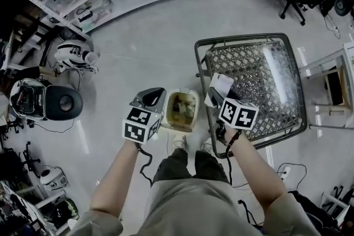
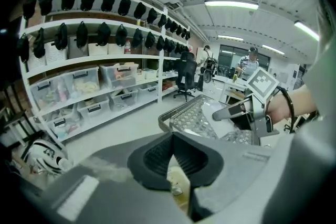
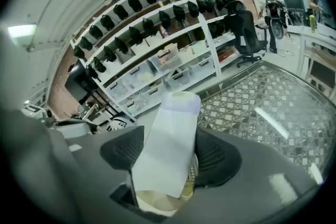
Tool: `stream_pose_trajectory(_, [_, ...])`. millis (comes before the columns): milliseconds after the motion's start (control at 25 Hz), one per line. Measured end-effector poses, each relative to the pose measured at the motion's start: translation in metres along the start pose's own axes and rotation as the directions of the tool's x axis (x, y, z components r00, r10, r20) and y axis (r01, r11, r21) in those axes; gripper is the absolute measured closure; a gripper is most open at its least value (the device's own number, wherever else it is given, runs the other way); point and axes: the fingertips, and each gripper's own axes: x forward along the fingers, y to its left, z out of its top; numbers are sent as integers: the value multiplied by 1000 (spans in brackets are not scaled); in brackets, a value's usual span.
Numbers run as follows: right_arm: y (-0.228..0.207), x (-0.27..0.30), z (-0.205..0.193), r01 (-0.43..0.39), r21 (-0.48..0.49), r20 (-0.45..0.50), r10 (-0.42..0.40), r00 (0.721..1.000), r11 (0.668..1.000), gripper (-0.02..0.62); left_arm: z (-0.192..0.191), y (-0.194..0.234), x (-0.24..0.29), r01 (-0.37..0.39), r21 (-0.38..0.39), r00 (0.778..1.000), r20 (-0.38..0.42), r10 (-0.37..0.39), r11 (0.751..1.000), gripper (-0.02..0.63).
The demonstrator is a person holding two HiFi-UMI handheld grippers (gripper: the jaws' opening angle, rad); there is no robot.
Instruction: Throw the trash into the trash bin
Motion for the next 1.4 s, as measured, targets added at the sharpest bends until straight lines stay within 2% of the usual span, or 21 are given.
stream_pose_trajectory(160, [22, 39, -34, -27, -48, -103, 21, 994, 998, 295, -32, 26, -7, -35, -56, 999, -31, 33, 998, 604])
stream_pose_trajectory(320, [30, 74, -75, -53, -92, -209, 32, 977, 994, 295, -70, 42, -5, -59, -102, 996, -74, 52, 993, 604])
stream_pose_trajectory(440, [39, 99, -108, -74, -125, -278, 37, 960, 989, 295, -104, 57, 0, -56, -161, 993, -116, 37, 985, 604])
stream_pose_trajectory(560, [49, 123, -135, -111, -162, -330, 53, 943, 980, 295, -132, 70, 10, -53, -222, 992, -125, 26, 974, 604])
stream_pose_trajectory(720, [44, 156, -181, -125, -178, -424, 39, 905, 976, 296, -168, 82, 29, -54, -244, 989, -148, 18, 968, 604])
stream_pose_trajectory(800, [40, 171, -201, -130, -206, -462, 21, 886, 970, 322, -185, 86, 38, -48, -248, 987, -160, 8, 967, 604])
stream_pose_trajectory(960, [29, 200, -241, -147, -256, -539, -15, 842, 955, 327, -219, 93, 54, -45, -266, 983, -185, -6, 963, 604])
stream_pose_trajectory(1160, [6, 234, -282, -129, -295, -593, -76, 802, 947, 317, -258, 99, 68, -42, -283, 976, -217, -21, 958, 604])
stream_pose_trajectory(1400, [-4, 251, -302, -128, -325, -604, -101, 791, 937, 288, -289, 102, 70, -39, -307, 971, -238, -37, 951, 604])
